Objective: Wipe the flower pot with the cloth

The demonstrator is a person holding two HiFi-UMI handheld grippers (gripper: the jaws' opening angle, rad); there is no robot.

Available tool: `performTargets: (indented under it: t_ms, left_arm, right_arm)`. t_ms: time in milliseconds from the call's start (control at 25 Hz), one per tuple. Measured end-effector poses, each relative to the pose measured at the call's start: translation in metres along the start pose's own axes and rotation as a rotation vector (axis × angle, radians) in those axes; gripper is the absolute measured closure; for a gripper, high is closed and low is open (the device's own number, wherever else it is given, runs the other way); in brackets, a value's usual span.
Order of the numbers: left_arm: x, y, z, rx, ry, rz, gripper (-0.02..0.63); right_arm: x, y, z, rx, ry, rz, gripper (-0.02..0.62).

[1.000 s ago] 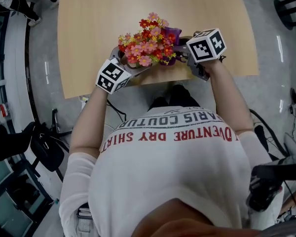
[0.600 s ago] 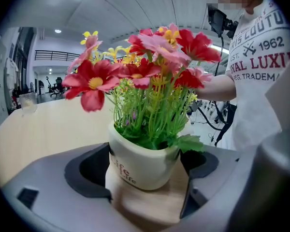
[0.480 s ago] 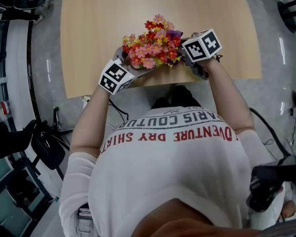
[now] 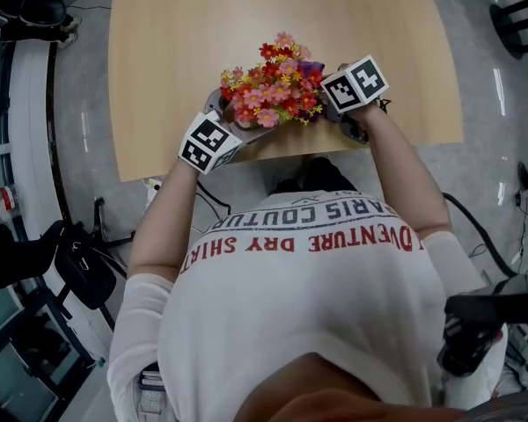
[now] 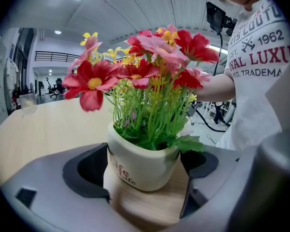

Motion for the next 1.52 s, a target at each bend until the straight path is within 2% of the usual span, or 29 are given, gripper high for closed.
performTargets:
  t_ms: [320, 480, 600, 640, 680, 720, 760, 800, 1000, 1200, 1360, 1520]
  left_arm:
    - [-0.024, 0.016, -0.007, -0.070, 0.062, 0.093, 0.138]
    - [-0.061, 0.015, -0.024, -0.234, 0.135, 0.164, 0.138]
    - [-0.099, 0.026, -0.014, -0.386, 0.182, 0.223, 0.144]
    - [-0.114, 0.035, -0.005, -0.433, 0.183, 0.261, 0.240]
    - [-0.127, 0.046, 0.008, -0.464, 0.185, 0.305, 0.361]
    - [-0.138, 0.057, 0.022, -0.472, 0.192, 0.342, 0.442]
    - [-0.146, 0.068, 0.039, -0.458, 0.199, 0.359, 0.573]
    - [-0.153, 0.077, 0.059, -0.433, 0.198, 0.359, 0.606]
    - [-0.175, 0.100, 0.176, -0.356, 0.136, 0.313, 0.606]
    - [-0.197, 0.085, 0.289, -0.381, 0.115, 0.302, 0.606]
    - [-0.210, 0.081, 0.376, -0.361, 0.110, 0.284, 0.606]
    - [-0.233, 0.081, 0.428, -0.327, 0.098, 0.272, 0.606]
  right_arm:
    - [-0.036, 0.007, -0.027, -0.054, -0.066, 0.167, 0.532]
    - [-0.062, 0.005, -0.058, -0.117, -0.126, 0.242, 0.531]
    - [-0.088, -0.003, -0.087, -0.180, -0.116, 0.282, 0.532]
    - [-0.096, -0.008, -0.099, -0.203, -0.103, 0.296, 0.532]
    - [-0.106, -0.014, -0.112, -0.230, -0.092, 0.310, 0.532]
    - [-0.117, -0.019, -0.126, -0.262, -0.084, 0.325, 0.531]
    - [-0.127, -0.026, -0.141, -0.295, -0.077, 0.340, 0.531]
    - [-0.136, -0.035, -0.158, -0.324, -0.067, 0.353, 0.532]
    - [-0.156, -0.104, -0.236, -0.405, 0.001, 0.365, 0.531]
    - [-0.157, -0.219, -0.292, -0.426, 0.042, 0.317, 0.532]
    - [-0.181, -0.304, -0.323, -0.411, 0.039, 0.287, 0.532]
    - [-0.193, -0.343, -0.356, -0.407, 0.028, 0.308, 0.532]
Point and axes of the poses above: the fingertips, and each gripper's own axes: x forward along the fingers, z to its right, y out of its top, the point moved 4 cm from there along -x, backward along the fingers, and after that the axes turned 12 degrees about y, right-handed, at the moved point
